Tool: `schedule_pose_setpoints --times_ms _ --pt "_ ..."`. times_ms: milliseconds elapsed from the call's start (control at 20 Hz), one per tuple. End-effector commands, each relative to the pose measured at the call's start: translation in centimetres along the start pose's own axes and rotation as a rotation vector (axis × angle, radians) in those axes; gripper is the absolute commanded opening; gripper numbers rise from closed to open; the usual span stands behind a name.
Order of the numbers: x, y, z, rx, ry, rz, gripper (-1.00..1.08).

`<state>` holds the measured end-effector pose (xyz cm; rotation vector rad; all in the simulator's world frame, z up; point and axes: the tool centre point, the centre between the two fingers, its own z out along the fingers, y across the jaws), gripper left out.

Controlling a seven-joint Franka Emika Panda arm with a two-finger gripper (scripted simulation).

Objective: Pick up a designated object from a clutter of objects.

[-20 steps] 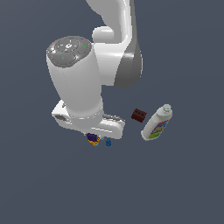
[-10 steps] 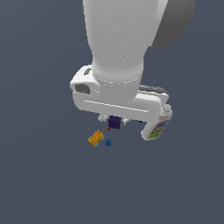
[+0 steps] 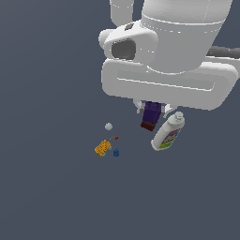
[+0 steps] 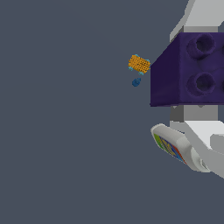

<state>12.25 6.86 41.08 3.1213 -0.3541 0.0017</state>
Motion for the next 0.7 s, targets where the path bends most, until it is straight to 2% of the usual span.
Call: schedule_pose_setpoints --times_ms 0,650 --pt "-0.1 -0.9 -1.1 0.000 -0.001 0.001 -1.00" --pt "-0.1 -2.5 -3.1 0.000 -0.001 0.001 -1.00"
